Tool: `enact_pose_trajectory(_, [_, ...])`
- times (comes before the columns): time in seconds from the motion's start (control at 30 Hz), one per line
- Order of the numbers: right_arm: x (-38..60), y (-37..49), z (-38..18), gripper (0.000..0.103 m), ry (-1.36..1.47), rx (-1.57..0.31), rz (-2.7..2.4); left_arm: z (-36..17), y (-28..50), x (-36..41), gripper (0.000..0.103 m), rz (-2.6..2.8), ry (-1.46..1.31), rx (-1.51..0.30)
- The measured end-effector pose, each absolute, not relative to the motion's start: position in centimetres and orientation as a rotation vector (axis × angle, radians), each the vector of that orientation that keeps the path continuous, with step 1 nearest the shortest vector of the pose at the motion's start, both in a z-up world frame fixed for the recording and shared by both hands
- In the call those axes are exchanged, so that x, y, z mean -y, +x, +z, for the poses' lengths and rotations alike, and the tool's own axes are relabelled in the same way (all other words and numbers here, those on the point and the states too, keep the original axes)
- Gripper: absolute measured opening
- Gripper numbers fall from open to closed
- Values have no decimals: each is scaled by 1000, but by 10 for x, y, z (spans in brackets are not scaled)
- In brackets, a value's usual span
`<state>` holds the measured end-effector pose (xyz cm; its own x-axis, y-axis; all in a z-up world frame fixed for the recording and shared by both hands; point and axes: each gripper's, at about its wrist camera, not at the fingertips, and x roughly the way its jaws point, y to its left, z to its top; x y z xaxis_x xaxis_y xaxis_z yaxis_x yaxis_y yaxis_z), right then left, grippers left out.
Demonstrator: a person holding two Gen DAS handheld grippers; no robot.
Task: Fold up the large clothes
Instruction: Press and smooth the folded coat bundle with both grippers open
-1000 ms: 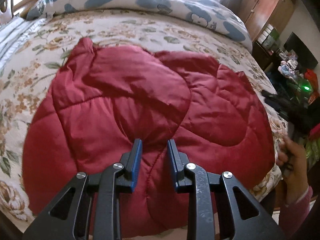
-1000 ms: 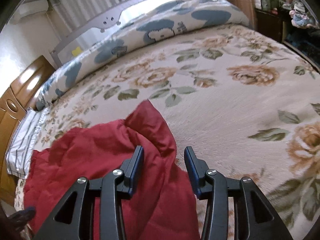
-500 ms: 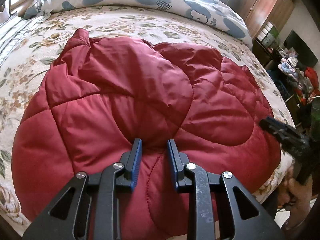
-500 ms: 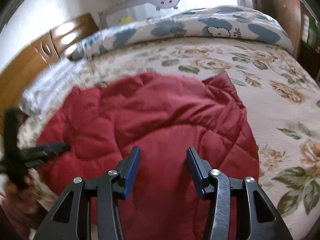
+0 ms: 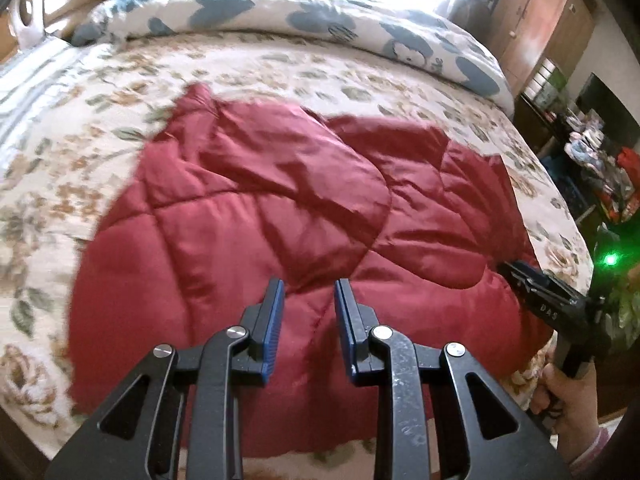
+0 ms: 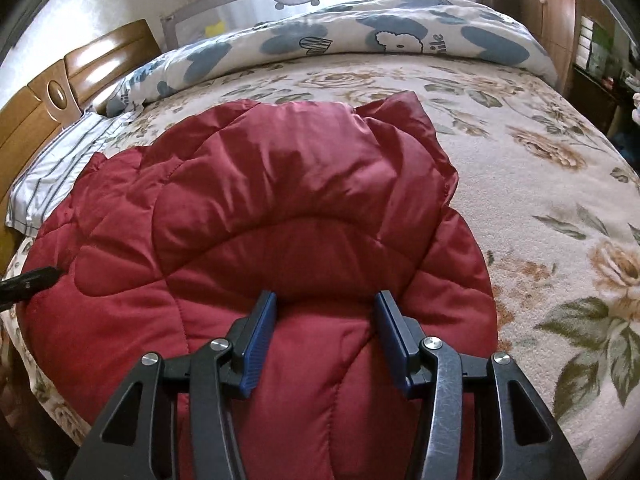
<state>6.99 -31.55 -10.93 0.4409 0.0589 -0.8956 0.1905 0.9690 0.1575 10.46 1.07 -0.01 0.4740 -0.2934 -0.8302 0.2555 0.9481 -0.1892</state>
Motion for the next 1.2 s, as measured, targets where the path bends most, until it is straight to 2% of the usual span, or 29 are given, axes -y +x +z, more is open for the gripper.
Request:
enact_pose_trajectory(0.07, [317, 70, -110, 50, 256, -1112, -83, 8, 102, -16, 27, -305, -32, -1006])
enact_pose_trajectory(0.13, [316, 69, -109, 50, 256, -1110, -85, 8, 102, -19, 36, -281, -13, -1019])
enact_pose_trajectory(0.4, [315, 67, -109, 50, 263, -1100, -85, -38, 109, -19, 38, -234, 23, -1086])
enact_pose_trajectory(0.77, [318, 56, -107, 53, 284, -1091, -100, -42, 102, -16, 38, -237, 61, -1033])
enact_pose_trajectory(1.13, [308, 29, -82, 54, 273, -1065, -97, -28, 92, -9, 39, -189, 123, -1030])
enact_pose_trajectory(1.2, [305, 25, -79, 54, 268, -1064, -86, -19, 84, -5, 43, -176, 144, -1019])
